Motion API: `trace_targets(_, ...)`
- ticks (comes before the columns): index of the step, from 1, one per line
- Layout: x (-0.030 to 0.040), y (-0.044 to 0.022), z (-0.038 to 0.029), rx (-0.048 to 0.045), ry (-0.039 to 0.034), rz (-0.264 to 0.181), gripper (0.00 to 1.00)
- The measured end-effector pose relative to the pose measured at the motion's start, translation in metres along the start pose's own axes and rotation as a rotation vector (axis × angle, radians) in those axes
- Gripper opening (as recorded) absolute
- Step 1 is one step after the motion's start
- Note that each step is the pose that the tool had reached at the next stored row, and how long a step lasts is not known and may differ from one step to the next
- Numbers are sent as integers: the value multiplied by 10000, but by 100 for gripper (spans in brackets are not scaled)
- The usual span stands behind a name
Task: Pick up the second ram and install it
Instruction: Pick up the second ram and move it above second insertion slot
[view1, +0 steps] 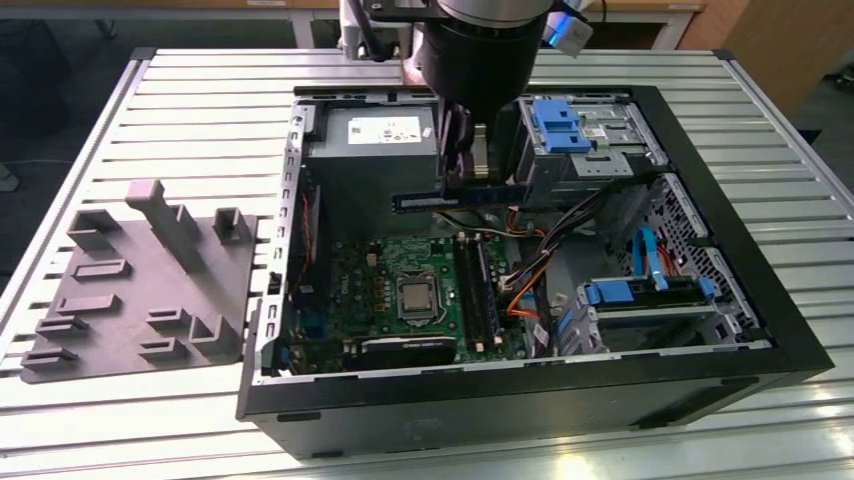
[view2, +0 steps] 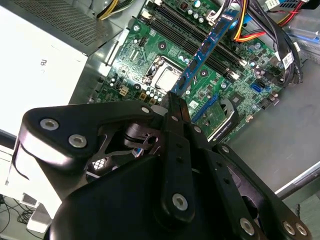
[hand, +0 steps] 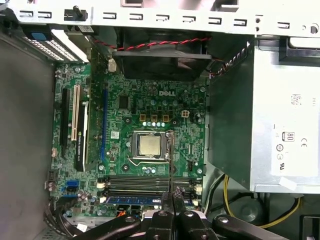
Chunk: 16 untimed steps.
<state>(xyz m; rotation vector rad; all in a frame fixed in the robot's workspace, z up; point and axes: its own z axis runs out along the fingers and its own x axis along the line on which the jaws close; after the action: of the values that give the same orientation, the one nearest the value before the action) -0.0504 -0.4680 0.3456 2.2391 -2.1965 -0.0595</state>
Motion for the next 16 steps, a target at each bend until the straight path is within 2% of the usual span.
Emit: trace_targets(16,15,-3,121,0,1,0,12)
